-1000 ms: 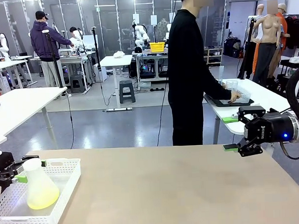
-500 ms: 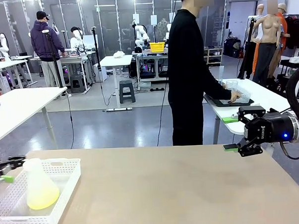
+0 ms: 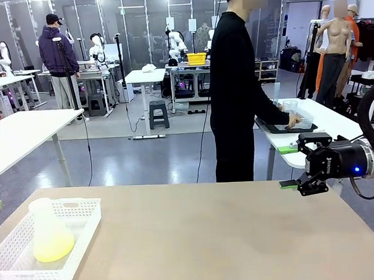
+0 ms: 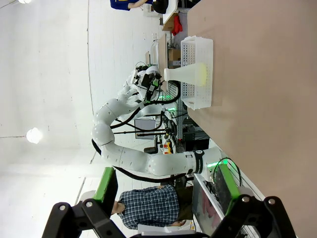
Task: Prepare the solutions needed for the experiment.
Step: When the human places the Big flask in the center of the table, pick up the Big flask and place it in the left Organizing basket.
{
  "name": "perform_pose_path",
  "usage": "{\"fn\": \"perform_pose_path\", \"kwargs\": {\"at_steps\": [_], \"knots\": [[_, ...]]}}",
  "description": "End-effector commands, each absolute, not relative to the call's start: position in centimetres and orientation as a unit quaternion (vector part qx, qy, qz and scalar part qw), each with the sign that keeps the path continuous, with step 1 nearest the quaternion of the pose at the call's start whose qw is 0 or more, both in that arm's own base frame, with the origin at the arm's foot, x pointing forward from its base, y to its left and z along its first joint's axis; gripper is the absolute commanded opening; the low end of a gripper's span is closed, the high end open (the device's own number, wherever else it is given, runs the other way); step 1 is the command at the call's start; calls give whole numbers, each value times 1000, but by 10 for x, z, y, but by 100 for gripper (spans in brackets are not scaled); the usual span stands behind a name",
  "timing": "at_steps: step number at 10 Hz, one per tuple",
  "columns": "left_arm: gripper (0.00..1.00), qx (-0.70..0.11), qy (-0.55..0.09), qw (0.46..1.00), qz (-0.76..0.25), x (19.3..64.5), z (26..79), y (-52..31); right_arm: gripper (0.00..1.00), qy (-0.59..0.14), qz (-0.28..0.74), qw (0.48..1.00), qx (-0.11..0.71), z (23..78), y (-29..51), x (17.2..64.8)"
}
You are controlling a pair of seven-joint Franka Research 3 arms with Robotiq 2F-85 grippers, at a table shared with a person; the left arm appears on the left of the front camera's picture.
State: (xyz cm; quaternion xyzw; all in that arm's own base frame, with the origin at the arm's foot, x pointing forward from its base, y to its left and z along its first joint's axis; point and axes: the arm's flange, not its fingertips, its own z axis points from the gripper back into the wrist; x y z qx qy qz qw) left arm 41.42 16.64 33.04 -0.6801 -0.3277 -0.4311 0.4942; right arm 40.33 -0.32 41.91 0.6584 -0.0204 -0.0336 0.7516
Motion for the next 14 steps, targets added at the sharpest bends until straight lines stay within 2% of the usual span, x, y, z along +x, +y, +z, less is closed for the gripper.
{"fn": "perform_pose_path", "kwargs": {"at_steps": [1,2,4,5,6,8,9,11,12,14], "knots": [[100,-724,-235,557,-331,413,381,194,100,-23,-32,749,661,421,-3,403],[100,-735,-193,557,-336,410,394,191,100,-23,-32,749,661,421,-3,403],[100,-743,-131,598,-270,412,411,193,100,-23,-32,749,661,421,-3,403],[100,-757,-89,585,-276,414,411,192,100,-23,-32,749,661,421,-3,403],[100,-734,-165,590,-293,409,372,165,100,-23,-32,749,661,421,-3,403],[100,-734,-165,590,-293,409,372,165,100,-23,-32,749,661,421,-3,403],[100,-739,-139,597,-279,414,377,163,100,-23,-32,749,661,421,-3,403],[100,-745,-71,640,-173,423,368,159,100,-23,-32,749,661,421,-3,403],[100,-773,-30,620,-132,429,368,160,100,-23,-32,749,661,421,-3,403],[100,-786,12,608,-114,438,367,159,100,-23,-32,749,661,421,-3,403]]}}
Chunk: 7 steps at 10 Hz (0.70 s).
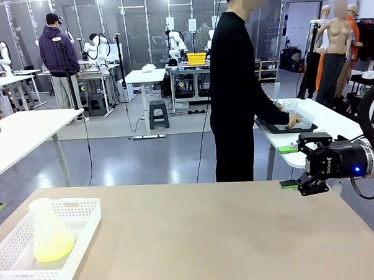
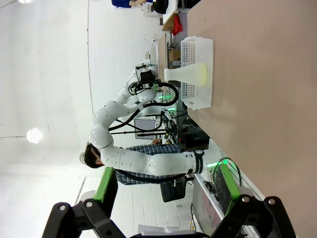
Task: Prepare the solutions needed for the experiment.
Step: When the human places the Big flask in the center of the table, pick up the Big flask and place it in the left Organizing basket.
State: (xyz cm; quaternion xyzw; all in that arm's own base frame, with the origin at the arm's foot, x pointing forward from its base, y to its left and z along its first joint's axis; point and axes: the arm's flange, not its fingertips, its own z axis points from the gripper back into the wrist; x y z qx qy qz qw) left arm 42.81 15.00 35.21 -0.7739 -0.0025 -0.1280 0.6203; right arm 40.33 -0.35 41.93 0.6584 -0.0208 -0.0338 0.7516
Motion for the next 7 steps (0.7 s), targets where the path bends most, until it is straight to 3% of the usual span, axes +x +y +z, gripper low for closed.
{"fn": "perform_pose_path", "kwargs": {"at_steps": [1,6,7], "knots": [[100,-796,26,596,-102,442,363,158,100,-23,-32,749,661,421,-3,403],[100,-760,38,644,-80,442,362,169,100,-23,-32,749,661,421,-3,403],[100,-784,40,613,-90,444,352,154,100,-23,-32,749,661,421,-3,403]]}}
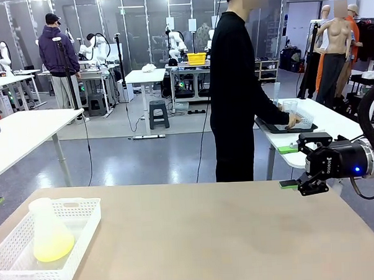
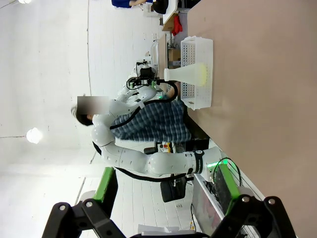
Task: Prepare the solutions needed for the experiment.
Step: When the human places the Big flask in the center of the table, pick up the Big flask and place it in the left Organizing basket.
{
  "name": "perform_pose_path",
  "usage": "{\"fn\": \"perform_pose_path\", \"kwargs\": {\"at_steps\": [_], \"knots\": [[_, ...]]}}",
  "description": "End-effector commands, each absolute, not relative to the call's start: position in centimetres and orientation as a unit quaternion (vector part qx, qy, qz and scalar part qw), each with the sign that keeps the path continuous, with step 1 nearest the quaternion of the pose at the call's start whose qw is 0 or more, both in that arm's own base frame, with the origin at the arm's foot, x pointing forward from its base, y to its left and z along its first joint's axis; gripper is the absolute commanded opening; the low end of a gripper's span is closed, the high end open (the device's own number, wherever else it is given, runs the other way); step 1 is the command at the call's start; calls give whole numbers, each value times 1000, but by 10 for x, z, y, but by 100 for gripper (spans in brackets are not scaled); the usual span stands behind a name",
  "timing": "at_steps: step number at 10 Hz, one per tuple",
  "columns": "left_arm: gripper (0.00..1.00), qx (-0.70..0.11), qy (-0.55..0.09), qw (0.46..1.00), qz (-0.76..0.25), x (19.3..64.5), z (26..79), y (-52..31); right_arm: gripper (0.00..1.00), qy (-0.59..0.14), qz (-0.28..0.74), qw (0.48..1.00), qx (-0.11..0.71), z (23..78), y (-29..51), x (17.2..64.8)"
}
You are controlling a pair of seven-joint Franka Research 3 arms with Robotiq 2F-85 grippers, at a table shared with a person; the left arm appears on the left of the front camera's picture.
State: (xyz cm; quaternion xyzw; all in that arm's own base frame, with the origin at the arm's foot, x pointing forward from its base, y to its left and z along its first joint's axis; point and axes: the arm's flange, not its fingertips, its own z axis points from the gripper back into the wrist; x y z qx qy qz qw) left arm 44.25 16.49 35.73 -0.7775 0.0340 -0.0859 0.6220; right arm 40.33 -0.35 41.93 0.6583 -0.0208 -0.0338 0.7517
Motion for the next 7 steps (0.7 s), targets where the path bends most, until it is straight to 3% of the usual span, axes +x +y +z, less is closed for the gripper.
{"fn": "perform_pose_path", "kwargs": {"at_steps": [1,7], "knots": [[100,-784,40,613,-90,444,352,154,100,-23,-32,749,661,421,-3,403],[100,-784,40,613,-90,444,352,154,100,-23,-32,749,661,421,-3,403]]}}
